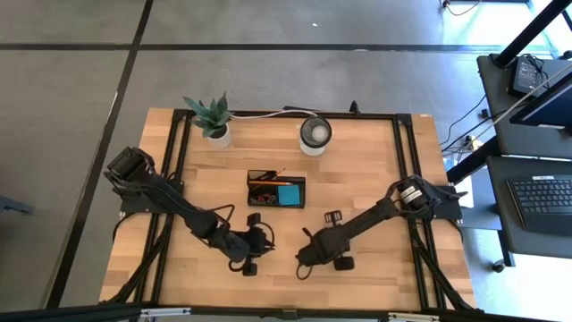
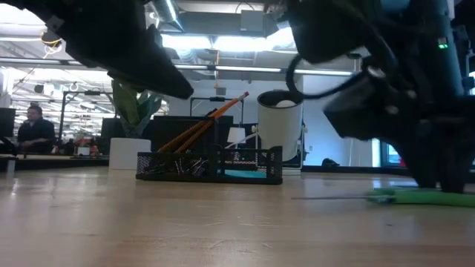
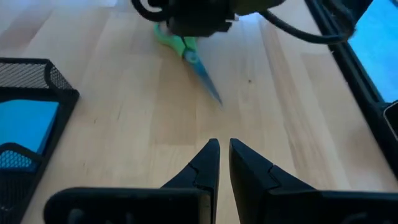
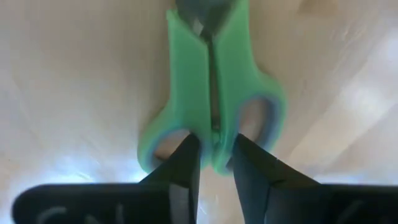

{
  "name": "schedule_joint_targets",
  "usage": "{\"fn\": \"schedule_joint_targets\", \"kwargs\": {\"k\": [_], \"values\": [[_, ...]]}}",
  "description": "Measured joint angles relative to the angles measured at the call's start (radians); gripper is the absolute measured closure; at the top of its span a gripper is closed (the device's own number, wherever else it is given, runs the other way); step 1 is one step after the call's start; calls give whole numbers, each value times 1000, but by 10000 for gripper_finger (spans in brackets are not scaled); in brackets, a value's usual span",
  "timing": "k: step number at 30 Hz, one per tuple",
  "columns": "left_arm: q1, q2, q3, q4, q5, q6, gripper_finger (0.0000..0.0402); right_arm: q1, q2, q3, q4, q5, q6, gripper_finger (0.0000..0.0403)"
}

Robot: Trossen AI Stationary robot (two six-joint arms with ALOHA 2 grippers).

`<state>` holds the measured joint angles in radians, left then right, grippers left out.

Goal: Pick and place office supplies into organizer
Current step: Put the green scissor in the desk organizer

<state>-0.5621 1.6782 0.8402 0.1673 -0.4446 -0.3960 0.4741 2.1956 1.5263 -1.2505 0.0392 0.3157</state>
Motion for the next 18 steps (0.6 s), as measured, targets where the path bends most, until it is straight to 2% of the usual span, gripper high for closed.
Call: {"fn": "schedule_joint_targets", "kwargs": {"k": [7,12,18], "values": [[4,-1,0,18,-1,1,370,4,-2,13,88,57,91,330],[19,5,0,122,23,59,370,3,-3,13,108,68,120,330],[56,82,0,257,74,62,370,2,-4,13,137,78,137,330]]}}
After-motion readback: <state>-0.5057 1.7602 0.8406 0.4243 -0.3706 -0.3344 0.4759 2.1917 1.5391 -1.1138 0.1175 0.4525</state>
